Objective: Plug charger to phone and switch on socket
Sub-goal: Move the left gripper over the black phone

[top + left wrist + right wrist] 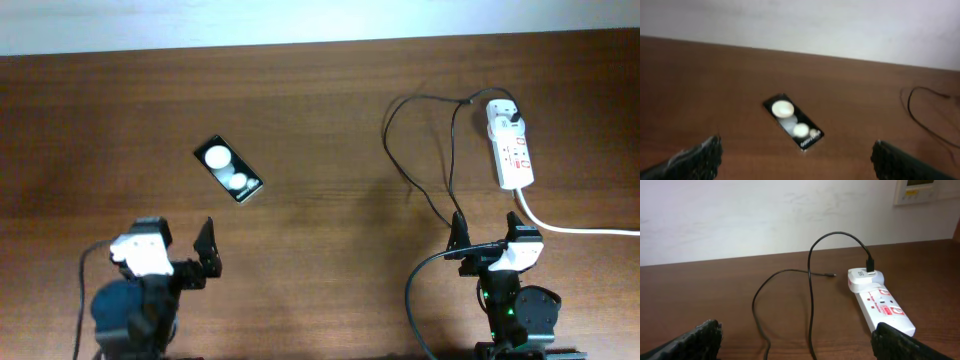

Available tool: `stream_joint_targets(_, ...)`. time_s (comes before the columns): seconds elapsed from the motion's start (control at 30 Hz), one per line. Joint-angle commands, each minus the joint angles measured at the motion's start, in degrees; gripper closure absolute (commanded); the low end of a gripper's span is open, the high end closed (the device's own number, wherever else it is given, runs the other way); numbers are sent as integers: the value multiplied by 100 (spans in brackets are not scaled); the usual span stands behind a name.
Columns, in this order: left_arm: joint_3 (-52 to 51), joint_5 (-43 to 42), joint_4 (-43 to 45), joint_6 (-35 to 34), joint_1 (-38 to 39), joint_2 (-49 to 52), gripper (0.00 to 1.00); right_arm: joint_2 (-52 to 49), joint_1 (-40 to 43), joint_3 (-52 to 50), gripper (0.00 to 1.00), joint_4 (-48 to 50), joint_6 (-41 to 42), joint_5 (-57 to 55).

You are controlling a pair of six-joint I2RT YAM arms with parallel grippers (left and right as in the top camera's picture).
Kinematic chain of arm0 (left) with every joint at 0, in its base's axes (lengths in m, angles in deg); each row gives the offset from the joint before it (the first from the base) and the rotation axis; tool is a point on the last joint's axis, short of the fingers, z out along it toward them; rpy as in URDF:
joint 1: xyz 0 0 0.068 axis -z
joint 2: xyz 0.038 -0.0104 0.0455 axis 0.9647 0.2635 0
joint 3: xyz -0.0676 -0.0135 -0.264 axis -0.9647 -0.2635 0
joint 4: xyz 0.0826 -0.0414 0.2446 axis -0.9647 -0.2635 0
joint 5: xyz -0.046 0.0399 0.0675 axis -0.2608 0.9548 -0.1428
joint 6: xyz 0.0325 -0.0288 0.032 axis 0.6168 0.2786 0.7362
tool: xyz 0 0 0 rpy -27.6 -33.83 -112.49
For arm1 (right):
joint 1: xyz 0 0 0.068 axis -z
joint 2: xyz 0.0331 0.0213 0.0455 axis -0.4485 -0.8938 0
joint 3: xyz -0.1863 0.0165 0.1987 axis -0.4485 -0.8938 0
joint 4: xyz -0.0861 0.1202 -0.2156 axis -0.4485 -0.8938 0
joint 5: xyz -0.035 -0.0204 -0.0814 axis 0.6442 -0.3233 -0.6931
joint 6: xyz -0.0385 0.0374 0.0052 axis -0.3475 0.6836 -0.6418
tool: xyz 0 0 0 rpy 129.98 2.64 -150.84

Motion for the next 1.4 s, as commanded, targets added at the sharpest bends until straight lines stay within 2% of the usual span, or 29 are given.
stream_joint_targets(0.0, 828, -61, -404, -52, -33, 898, 1, 52, -31, -31, 2, -26, 20, 11)
stream_joint_targets(0.3, 3644, -63, -2852, -52, -31, 3748, 1, 52, -31, -31, 1, -26, 20, 11)
stream_joint_targets(0.37, 4251, -293, -3414, -52, -20, 4360, 1, 52, -31, -31, 1, -28, 20, 11)
stream_joint_targets(0.43, 4293, -968, -3595, -52, -20, 4682, 1, 52, -31, -31, 2, -26, 20, 11)
stream_joint_targets(0.57, 4284, -1475, -3713, -101, -17, 5213, 1, 52, -31, -31, 2, -26, 20, 11)
stream_joint_targets(0.63, 4284, -1259, -3718, -562, -17, 5342, 1, 52, -31, -31, 2, -26, 20, 11)
stream_joint_targets(0.77, 4422, 385, -3720, -2127, 459, 5477, 1, 52, -31, -31, 2, -26, 20, 11)
stream_joint_targets(0.87, 4889, 1021, -3783, -2754, 938, 5757, 0, 52, -31, -31, 2, -26, 20, 11)
stream_joint_targets(0.97, 5525, 1147, -3908, -3152, 1095, 6323, 0, 52, -31, -31, 2, -28, 20, 11)
stream_joint_targets(1.13, 6767, 1143, -4131, -3766, 1093, 7805, 0, 52, -31, -31, 2, -28, 20, 11)
stream_joint_targets(1.37, 6942, 1145, -3995, -4251, 1086, 9020, 1, 52, -31, -31, 2, -26, 20, 11)
